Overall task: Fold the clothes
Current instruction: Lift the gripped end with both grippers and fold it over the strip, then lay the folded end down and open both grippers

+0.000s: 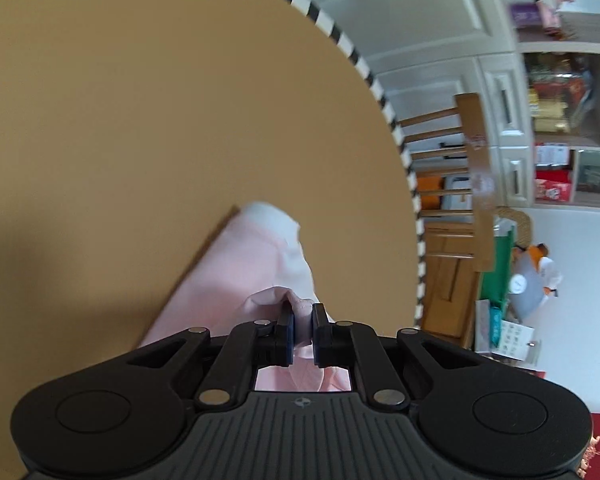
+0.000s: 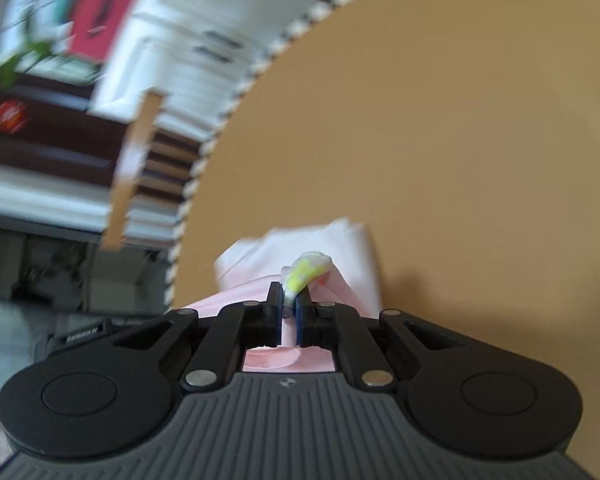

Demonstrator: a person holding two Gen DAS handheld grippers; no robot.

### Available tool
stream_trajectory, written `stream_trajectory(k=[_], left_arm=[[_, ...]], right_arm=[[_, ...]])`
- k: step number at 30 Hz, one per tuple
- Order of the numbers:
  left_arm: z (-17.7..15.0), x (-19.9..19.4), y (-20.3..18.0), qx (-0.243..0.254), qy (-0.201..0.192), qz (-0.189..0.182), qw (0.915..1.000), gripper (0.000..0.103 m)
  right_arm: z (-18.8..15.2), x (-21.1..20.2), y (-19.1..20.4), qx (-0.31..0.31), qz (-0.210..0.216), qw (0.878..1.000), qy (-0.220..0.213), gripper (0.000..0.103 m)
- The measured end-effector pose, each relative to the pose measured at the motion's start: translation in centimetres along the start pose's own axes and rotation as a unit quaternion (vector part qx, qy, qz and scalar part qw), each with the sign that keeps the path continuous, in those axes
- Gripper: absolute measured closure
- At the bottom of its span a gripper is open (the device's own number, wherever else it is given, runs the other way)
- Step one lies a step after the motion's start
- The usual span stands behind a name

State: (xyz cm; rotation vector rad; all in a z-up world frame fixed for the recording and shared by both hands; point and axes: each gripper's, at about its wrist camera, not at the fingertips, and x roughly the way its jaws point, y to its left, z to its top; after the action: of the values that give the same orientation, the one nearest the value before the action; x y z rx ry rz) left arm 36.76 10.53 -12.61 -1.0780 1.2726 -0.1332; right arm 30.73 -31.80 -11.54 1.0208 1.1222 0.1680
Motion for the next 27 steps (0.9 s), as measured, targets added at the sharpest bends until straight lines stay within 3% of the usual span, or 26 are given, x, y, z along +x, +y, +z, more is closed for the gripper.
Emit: stream_trajectory(k=[1,2,3,5,7,8,9,11,14,15,20,22,23,24,27], left_arm=[[1.0,1.0,0.7,-0.020,0.004,0.005,0.9998,0.077],[2.0,1.4,1.2,-0.038,0.000,0.000,0.9993,0.066],[2.8,1.4,1.7,-0.054,-0.011,-0.013,0.9984,0.064],[4.0,-0.1,1.9,-0.034,-0.046,-0.051,0.9971,0.059],[4.8,-2.1,1.8,0.017,-0.087,-0.080,0.9929,0.054],[4.3,-2.9,1.5,0.067,-0.102,-0.071,0.9900,0.050],[3.6,-3.3,1.1,0.119,-0.111,-0.055,0.9852,0.050],[2.0,-4.0,0.6,0.215,-0.122,-0.030,0.9685,0.050],[0.1,-3.0,0.4,0.303,-0.114,-0.021,0.9461,0.050],[-0.3,-2.3,0.1,0.322,-0.107,-0.018,0.9406,0.051],[-2.7,1.1,-0.8,0.399,-0.102,0.025,0.9111,0.056],[-3.4,2.0,-1.1,0.424,-0.106,0.043,0.8982,0.064],[-3.3,2.2,-1.2,0.429,-0.112,0.049,0.8953,0.069],[-3.1,2.3,-1.1,0.428,-0.116,0.052,0.8948,0.069],[-3.7,1.6,-0.2,0.427,-0.126,0.059,0.8934,0.069]], right_arm=[[0.6,0.9,-0.7,0.028,-0.005,1.000,-0.006,0.076],[0.8,1.1,-1.3,0.047,0.000,0.999,-0.016,0.053],[0.9,1.3,-1.8,0.063,0.007,0.998,-0.026,0.041],[1.1,0.3,-2.3,0.052,0.026,0.996,-0.061,0.043],[0.3,-1.7,-1.3,-0.053,0.000,0.991,-0.126,0.041],[-0.5,-2.6,-0.4,-0.129,-0.023,0.979,-0.155,0.041],[-1.6,-2.5,0.4,-0.203,-0.045,0.965,-0.159,0.044],[-4.0,-1.7,1.7,-0.340,-0.081,0.926,-0.144,0.048],[-6.4,1.0,2.5,-0.455,-0.107,0.878,-0.105,0.054],[-6.6,1.8,2.6,-0.467,-0.107,0.872,-0.100,0.059],[-5.9,4.8,2.9,-0.476,-0.097,0.869,-0.089,0.067],[-5.2,5.5,3.0,-0.477,-0.087,0.872,-0.075,0.074],[-4.9,5.6,3.2,-0.469,-0.076,0.877,-0.068,0.090],[-4.6,5.6,3.6,-0.455,-0.066,0.886,-0.061,0.099],[-3.5,4.7,3.7,-0.415,-0.047,0.906,-0.071,0.102]])
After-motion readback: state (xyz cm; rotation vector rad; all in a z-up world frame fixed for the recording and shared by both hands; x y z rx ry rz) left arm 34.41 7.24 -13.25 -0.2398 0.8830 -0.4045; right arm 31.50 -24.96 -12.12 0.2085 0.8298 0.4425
